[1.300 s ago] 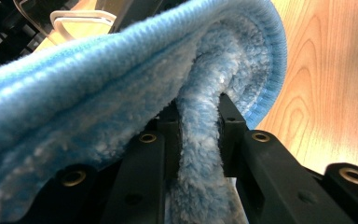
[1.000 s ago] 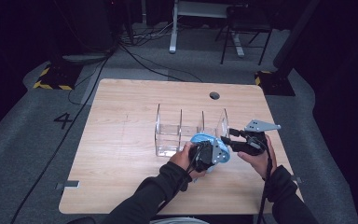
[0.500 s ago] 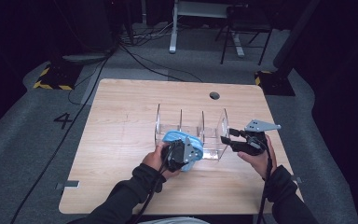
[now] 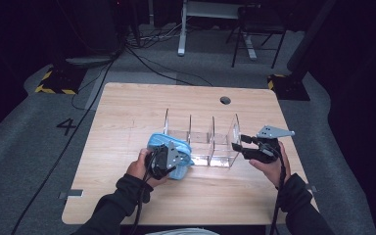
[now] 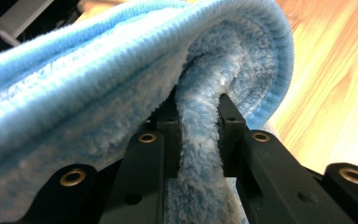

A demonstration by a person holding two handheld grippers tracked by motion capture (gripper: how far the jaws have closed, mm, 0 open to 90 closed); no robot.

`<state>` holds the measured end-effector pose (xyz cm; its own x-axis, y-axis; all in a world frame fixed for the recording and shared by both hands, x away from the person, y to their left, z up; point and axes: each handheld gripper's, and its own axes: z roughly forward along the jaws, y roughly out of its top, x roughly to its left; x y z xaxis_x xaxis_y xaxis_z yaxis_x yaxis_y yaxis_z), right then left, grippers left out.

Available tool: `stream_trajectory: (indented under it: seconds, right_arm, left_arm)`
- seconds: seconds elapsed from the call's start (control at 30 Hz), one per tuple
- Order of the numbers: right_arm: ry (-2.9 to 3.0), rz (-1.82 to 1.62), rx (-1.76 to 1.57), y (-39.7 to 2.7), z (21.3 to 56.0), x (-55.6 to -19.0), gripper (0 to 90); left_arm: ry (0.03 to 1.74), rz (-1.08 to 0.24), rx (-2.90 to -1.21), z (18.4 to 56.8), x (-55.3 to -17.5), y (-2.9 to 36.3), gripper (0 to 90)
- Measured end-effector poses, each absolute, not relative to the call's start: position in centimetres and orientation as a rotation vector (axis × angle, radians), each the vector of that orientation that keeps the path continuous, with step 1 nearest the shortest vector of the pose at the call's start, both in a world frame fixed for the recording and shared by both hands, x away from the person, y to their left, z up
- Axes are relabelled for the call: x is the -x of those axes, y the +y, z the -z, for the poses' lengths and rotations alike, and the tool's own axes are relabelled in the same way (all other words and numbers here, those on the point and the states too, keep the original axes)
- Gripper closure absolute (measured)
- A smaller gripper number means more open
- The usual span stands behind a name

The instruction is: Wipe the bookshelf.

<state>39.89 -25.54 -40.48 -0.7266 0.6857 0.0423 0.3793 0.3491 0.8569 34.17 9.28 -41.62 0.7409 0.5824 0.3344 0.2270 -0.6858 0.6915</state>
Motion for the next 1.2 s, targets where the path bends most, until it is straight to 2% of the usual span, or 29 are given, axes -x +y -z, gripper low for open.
stream_trajectory:
  seconds: [0.37, 0.57, 0.97, 1.2]
  right_arm:
    - [2.290, -1.314, -0.945, -25.5, 40.4, -39.8, 49.9]
    - [2.286, -1.307, -0.950, -25.4, 40.4, -39.7, 49.8]
    - [2.392, -1.310, -0.863, -25.6, 39.8, -38.5, 36.8]
    - [2.459, -1.279, -0.789, -25.3, 41.0, -38.6, 35.4]
  left_arm:
    - [0.733, -0.748, -2.256, 42.0, -34.3, 13.5, 75.9]
    - [0.746, -0.766, -2.249, 42.3, -34.5, 13.7, 75.7]
    - [0.760, -0.795, -2.242, 42.4, -35.4, 13.7, 75.5]
    - [0.769, -0.792, -2.231, 42.5, -36.1, 13.9, 75.5]
